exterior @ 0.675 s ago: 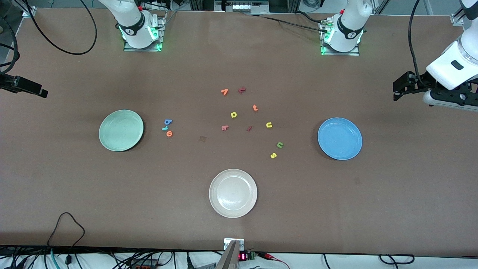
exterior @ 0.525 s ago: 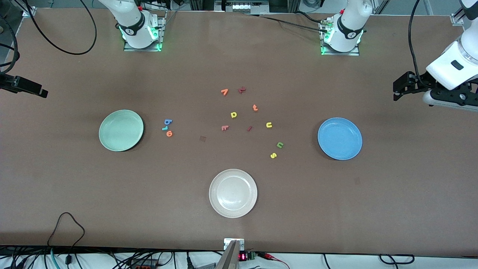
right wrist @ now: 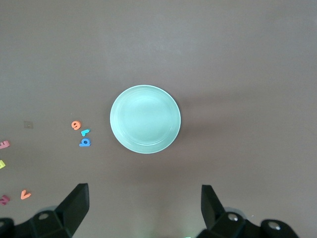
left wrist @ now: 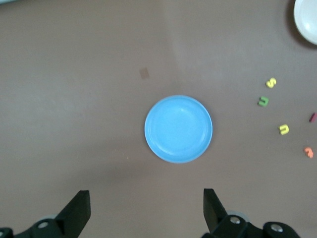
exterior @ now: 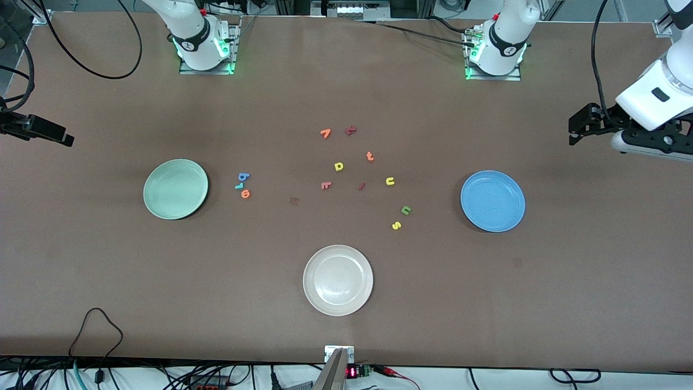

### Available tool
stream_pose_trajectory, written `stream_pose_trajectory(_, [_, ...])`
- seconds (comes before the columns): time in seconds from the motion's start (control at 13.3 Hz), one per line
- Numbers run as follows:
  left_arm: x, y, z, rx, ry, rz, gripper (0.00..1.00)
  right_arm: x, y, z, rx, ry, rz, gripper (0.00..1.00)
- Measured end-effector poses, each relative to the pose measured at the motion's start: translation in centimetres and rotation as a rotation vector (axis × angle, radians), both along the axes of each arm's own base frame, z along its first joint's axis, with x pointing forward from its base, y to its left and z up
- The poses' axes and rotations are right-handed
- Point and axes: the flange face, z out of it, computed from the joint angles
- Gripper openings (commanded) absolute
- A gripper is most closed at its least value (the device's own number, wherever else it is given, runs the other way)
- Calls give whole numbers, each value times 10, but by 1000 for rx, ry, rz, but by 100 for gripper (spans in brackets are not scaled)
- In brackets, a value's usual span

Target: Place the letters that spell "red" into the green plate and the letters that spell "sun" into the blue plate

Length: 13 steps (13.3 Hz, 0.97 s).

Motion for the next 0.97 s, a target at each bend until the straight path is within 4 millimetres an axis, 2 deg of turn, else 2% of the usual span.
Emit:
stream_pose_trajectory(0.3, [-9,-41,-29,18,149,-72,100,1,2,-5,0,7,3,100])
stream_pose_trajectory(0.45, [-6,-70,-51,25,190,-113,100,7,15,-18,1,32,25,100])
stream_pose_trajectory(0.75, [17,-120,-108,22,185,-144,100,31,64,-82,-8,128,105,100])
stream_pose_trajectory(0.9, [31,-151,-143,9,150,-187,100,45,88,-120,-18,153,140,100])
stream_pose_trajectory(0.97, [39,-174,-169,-1,123,-216,100,56,105,-140,-26,132,166,100])
